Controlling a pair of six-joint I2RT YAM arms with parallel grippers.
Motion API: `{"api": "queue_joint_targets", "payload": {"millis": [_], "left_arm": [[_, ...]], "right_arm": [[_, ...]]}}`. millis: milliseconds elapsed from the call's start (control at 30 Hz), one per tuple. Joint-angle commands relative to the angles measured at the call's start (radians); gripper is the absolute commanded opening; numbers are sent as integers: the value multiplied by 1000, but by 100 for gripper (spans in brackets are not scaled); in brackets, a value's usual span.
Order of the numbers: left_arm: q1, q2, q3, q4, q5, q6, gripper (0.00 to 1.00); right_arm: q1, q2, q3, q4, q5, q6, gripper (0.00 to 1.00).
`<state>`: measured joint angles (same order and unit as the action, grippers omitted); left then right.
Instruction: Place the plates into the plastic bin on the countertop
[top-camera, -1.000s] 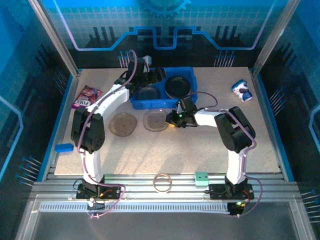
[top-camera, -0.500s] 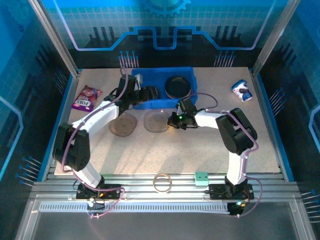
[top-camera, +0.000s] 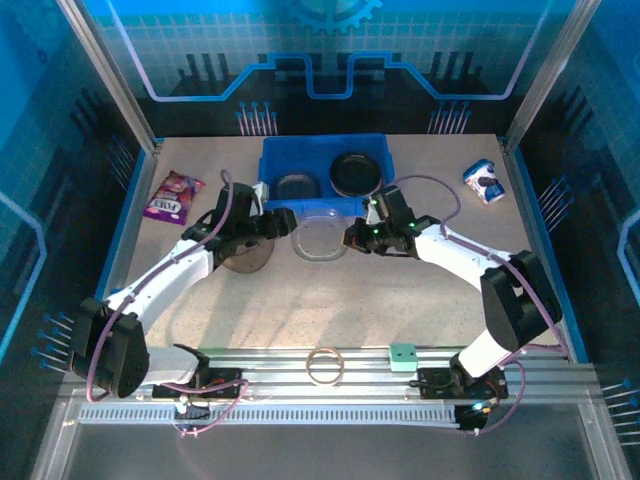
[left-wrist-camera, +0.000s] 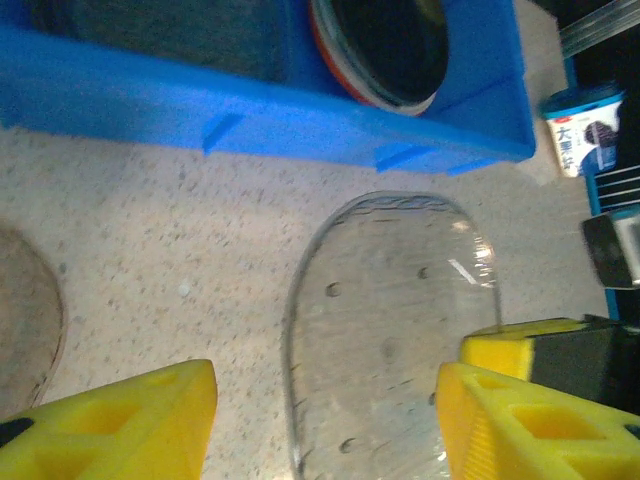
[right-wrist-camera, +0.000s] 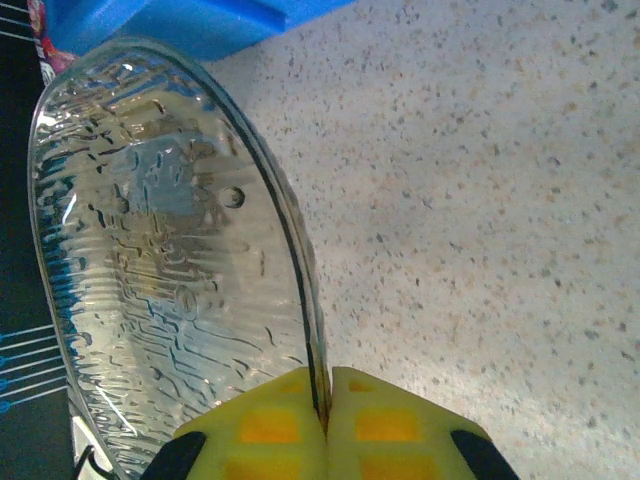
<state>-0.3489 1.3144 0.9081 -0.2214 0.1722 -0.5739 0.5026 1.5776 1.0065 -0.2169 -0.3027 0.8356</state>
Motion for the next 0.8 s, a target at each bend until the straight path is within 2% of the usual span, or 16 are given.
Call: {"api": "queue_joint_targets", "payload": {"millis": [0, 200, 233, 300, 333, 600, 700, 767], "left_arm": [[-3, -18, -45, -11, 13, -8, 59], [-4, 21, -54, 7, 42, -26, 51], [-4, 22, -59, 12, 45, -29, 47], [-3, 18, -66, 19, 41, -36, 29], [-4, 17, -66, 18, 41, -37, 24], [-2, 19, -52, 5, 39, -21, 0], [0, 17, -49, 1, 42, -11, 0], [3, 10, -49, -2, 48, -3, 0]], "right_arm": [[29, -45, 9, -58, 5, -13, 0], [46, -47, 34, -37, -3, 0, 0], [48, -45, 42, -41, -3, -1, 0], [53, -41, 51, -39, -6, 0, 0], [53, -40, 54, -39, -8, -1, 0], [60, -20, 77, -16, -32, 8, 0], [60, -13, 86, -8, -42, 11, 2], [60, -7, 103, -30, -34, 0, 14]]}}
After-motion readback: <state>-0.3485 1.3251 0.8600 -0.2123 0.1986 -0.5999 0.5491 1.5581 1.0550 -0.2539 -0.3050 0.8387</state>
